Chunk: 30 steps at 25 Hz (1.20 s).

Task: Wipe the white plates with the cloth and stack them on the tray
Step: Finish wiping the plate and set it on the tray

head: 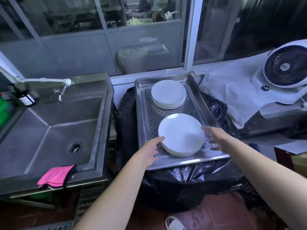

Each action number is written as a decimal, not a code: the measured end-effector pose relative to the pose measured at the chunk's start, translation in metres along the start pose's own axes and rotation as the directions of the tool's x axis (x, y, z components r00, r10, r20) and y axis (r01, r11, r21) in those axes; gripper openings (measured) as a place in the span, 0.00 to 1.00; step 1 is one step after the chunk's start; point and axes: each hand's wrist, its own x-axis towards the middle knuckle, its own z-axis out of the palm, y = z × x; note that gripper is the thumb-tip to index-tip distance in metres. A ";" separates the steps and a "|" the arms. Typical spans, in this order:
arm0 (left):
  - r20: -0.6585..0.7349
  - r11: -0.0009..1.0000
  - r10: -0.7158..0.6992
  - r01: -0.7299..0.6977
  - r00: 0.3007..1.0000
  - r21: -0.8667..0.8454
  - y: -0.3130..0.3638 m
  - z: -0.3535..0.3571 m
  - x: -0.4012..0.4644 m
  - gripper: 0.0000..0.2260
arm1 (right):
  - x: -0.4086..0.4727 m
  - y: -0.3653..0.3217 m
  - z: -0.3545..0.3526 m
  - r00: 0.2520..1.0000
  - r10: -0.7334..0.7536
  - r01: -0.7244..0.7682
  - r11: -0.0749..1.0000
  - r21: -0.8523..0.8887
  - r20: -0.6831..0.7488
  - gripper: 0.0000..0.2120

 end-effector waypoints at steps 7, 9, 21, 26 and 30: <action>0.036 0.962 -0.156 0.160 0.987 -0.222 0.000 -0.003 0.063 0.29 | 0.074 -0.034 -0.023 0.950 0.136 -0.122 0.990 -0.065 0.280 0.21; 0.050 0.946 -0.173 0.180 0.984 -0.271 -0.004 -0.004 0.074 0.24 | 0.087 -0.039 -0.025 0.933 0.133 -0.122 0.991 -0.052 0.334 0.16; -0.180 0.937 -0.011 -0.053 0.984 -0.344 -0.008 0.003 0.047 0.11 | 0.071 -0.042 -0.015 0.949 0.026 -0.025 1.000 -0.008 0.315 0.12; -0.326 0.887 0.111 -0.242 0.939 -0.394 -0.045 -0.020 -0.066 0.11 | -0.009 -0.055 0.013 0.884 -0.106 0.137 0.990 -0.036 0.454 0.10; -0.554 0.781 0.043 -0.374 0.832 -0.501 -0.130 -0.031 -0.184 0.10 | -0.094 -0.025 0.070 0.748 -0.076 0.207 0.971 -0.122 0.659 0.19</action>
